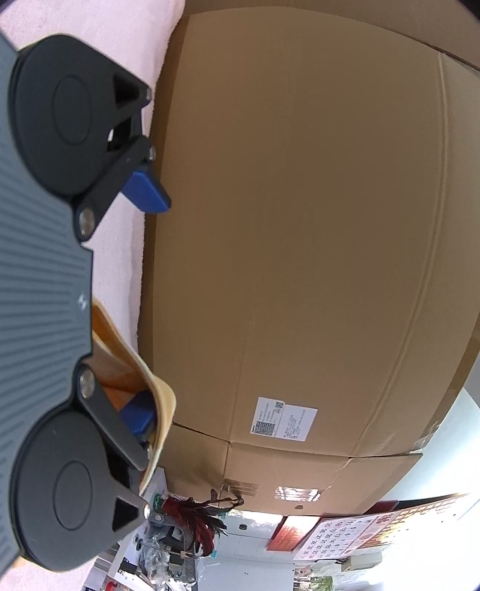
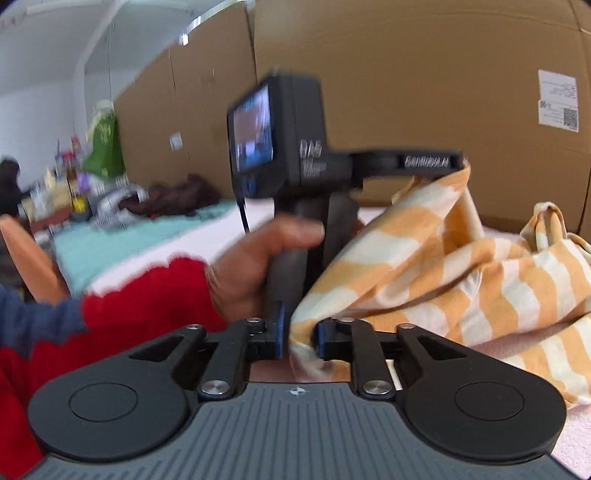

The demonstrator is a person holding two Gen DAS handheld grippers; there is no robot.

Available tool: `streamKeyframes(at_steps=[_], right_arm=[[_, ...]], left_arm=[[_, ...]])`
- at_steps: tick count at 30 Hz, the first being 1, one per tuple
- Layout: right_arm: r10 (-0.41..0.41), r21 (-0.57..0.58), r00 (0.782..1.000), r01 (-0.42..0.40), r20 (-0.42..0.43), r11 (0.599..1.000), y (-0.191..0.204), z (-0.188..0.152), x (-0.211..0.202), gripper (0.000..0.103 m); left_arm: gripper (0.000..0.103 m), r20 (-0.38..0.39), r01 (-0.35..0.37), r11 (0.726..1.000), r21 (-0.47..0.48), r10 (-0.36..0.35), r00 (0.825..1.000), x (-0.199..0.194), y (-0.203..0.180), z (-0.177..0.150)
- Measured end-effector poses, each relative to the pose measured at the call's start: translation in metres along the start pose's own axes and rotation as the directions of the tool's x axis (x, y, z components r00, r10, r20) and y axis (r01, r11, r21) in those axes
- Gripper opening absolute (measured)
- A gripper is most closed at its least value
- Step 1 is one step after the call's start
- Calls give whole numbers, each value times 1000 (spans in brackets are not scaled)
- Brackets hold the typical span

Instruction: Fold clothes

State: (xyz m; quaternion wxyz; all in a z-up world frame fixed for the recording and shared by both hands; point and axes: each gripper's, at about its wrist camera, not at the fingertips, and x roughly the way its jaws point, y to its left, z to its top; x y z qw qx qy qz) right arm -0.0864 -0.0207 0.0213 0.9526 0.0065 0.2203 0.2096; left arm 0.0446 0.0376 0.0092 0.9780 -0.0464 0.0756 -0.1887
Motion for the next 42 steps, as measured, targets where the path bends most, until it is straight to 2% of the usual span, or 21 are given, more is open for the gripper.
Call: streamKeyframes(at_steps=[3,4,5,7,9,12,15,19,22,27,29,30,31,33,34,36,37,39,40,41,42], right_arm=[[-4,28,1000,4,20,1000,-10,-2,-14,32],[-16,43,999,14,41,999,-15,-2,-21,39],[-45,68,996,40,71,997,-22,-2,-30,42],[-114,124,985,98,127,987,-36,-1,-48,59],[-234,221,961,199,149,955,-55,-5,-59,66],[-372,362,924,318,91,877,-86,-11,-62,64],[-402,457,916,350,17,817,-108,-17,-52,58],[-438,455,899,389,3,801,-119,-11,-39,59],[-506,435,863,458,-5,776,-128,5,-29,63],[-553,490,826,527,-106,694,-169,12,-10,63],[-532,517,837,515,-129,684,-179,7,-4,48],[-507,533,852,491,-130,689,-181,4,-3,18],[-485,556,866,466,-125,688,-183,1,-4,5],[-478,588,874,435,-92,682,-182,-4,-13,5],[-486,597,871,424,-65,680,-179,-6,-20,5],[-507,594,862,407,2,694,-167,-8,-41,5],[-514,588,857,398,34,704,-162,-10,-53,5],[-522,569,850,394,73,722,-155,-13,-74,4],[-525,560,847,395,86,729,-151,-15,-84,4],[-513,541,853,388,96,746,-148,-16,-92,4],[-470,502,877,365,96,784,-143,-16,-95,4]], left_arm=[[102,-13,-49,999,-3,49,999,3,5,0],[102,-21,-70,998,-1,70,997,5,6,0],[102,-30,-90,996,0,90,996,6,8,-1],[102,-47,-126,992,3,126,991,8,11,-2],[102,-70,-138,990,5,138,988,3,13,-3],[102,-107,-148,989,9,148,983,-6,15,-3],[102,-144,-159,987,13,159,977,-15,18,-4],[102,-192,-172,985,20,173,966,-26,21,-4],[102,-249,-132,990,51,141,958,-45,26,-7],[101,-331,-12,998,64,32,943,-75,30,-20],[98,-352,29,996,79,0,936,-79,23,-27],[97,-362,49,995,88,-14,932,-81,19,-31],[97,-369,65,994,85,-29,929,-80,16,-34],[91,-386,100,993,57,-70,920,-76,11,-37],[83,-400,124,992,31,-101,911,-74,10,-39],[63,-423,186,982,-41,-185,887,-70,9,-42],[49,-432,218,973,-75,-229,873,-68,8,-43],[48,-425,254,964,-78,-262,866,-69,4,-45],[42,-420,268,961,-73,-274,865,-70,2,-46],[34,-417,279,958,-71,-282,864,-71,1,-47],[30,-414,286,956,-69,-289,863,-72,1,-47]])
